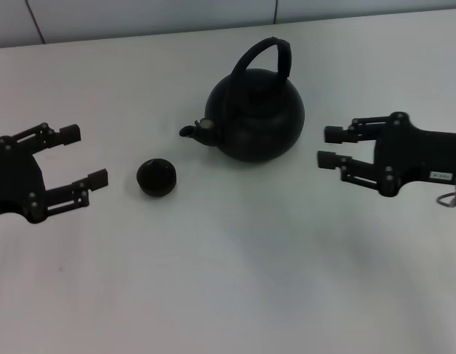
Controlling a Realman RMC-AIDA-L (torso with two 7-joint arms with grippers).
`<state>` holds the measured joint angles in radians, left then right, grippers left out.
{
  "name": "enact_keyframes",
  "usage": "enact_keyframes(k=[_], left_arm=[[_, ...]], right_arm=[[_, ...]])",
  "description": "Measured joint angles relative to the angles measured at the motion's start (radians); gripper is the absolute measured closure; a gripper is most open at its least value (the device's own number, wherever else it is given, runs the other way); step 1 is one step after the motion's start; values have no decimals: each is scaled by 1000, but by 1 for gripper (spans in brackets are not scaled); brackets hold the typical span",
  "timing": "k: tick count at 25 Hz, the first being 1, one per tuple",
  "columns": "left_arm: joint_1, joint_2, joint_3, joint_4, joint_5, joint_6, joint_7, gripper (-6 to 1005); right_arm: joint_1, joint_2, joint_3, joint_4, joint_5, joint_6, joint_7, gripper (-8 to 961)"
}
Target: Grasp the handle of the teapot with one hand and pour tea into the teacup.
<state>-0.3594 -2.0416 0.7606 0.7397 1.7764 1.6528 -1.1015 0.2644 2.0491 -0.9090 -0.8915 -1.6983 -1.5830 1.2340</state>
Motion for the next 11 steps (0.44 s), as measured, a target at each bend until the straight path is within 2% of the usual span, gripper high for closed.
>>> enact_keyframes(k=[7, 11], left_arm=[[4, 0, 0, -32, 4, 28, -6, 211], [5, -1, 0, -36, 5, 32, -11, 211]], right_arm=[[28, -4, 24, 3, -9, -28, -43, 573], [70, 12, 22, 11, -34, 2, -51, 573]])
